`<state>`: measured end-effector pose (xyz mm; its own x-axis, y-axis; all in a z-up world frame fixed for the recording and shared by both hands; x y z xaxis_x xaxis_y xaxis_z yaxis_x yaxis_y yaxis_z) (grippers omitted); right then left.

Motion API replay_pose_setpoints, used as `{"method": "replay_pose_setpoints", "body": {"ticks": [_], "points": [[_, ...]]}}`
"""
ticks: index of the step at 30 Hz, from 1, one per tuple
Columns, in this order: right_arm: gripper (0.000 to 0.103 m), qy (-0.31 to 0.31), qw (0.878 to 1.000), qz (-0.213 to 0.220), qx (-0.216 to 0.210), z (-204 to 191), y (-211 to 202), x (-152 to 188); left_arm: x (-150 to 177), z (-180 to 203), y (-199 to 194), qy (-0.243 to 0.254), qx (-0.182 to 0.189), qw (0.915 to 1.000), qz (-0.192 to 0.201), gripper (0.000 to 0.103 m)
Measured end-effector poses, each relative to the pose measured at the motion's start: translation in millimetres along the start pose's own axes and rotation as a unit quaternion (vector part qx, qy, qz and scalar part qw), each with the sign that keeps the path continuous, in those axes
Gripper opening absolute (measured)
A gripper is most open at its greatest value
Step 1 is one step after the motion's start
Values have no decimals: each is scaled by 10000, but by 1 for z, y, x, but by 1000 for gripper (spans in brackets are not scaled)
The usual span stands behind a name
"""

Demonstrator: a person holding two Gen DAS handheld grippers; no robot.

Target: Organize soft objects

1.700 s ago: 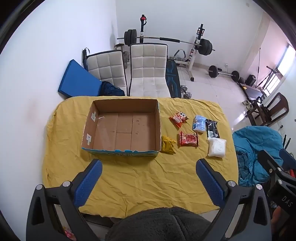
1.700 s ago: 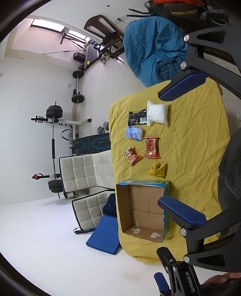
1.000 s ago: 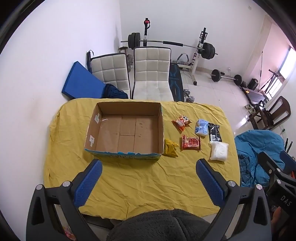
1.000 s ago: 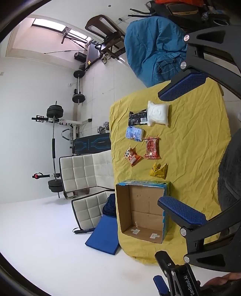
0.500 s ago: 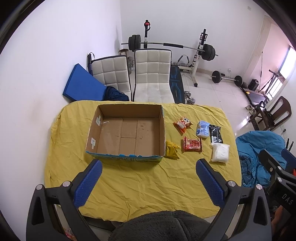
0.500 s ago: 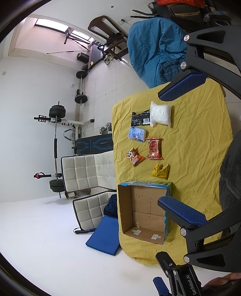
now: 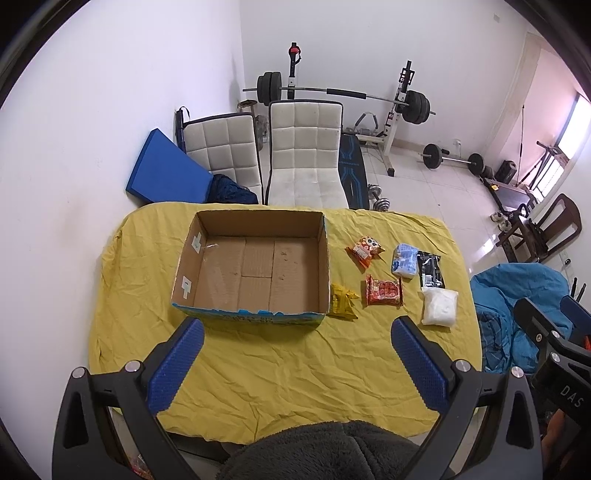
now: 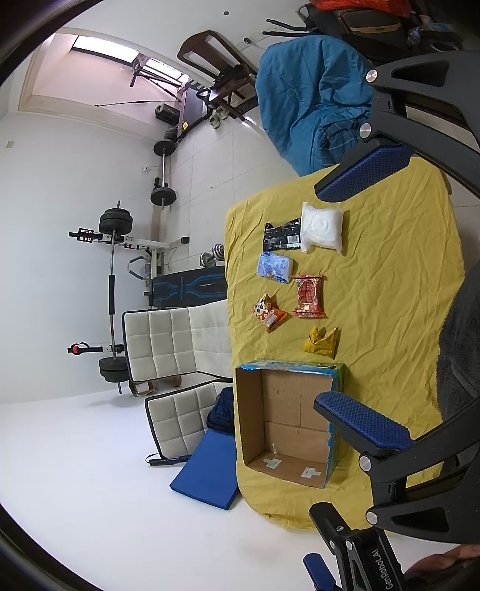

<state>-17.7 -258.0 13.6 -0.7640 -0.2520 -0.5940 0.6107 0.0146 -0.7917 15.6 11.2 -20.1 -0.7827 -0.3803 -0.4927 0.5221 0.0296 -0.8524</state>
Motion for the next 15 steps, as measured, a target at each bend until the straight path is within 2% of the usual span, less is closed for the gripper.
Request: {"method": "replay_pose_setpoints", "body": {"ticks": [15], "points": [[103,-78,9999,55,-34,-3,-4,-2,3,-1,0,9,-35,10000,17,103]]}}
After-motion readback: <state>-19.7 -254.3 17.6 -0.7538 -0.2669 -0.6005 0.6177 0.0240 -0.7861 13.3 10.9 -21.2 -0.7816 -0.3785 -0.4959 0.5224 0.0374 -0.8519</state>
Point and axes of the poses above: each gripper's, at about its wrist camera, not at the fingertips, and y roughly the way its jaws point, z to its right, x to its underside, the point moved 3 cm from there along y, roughly the way its jaws point, and after that the axes turned 15 degrees about -y, right-handed, at the moved point
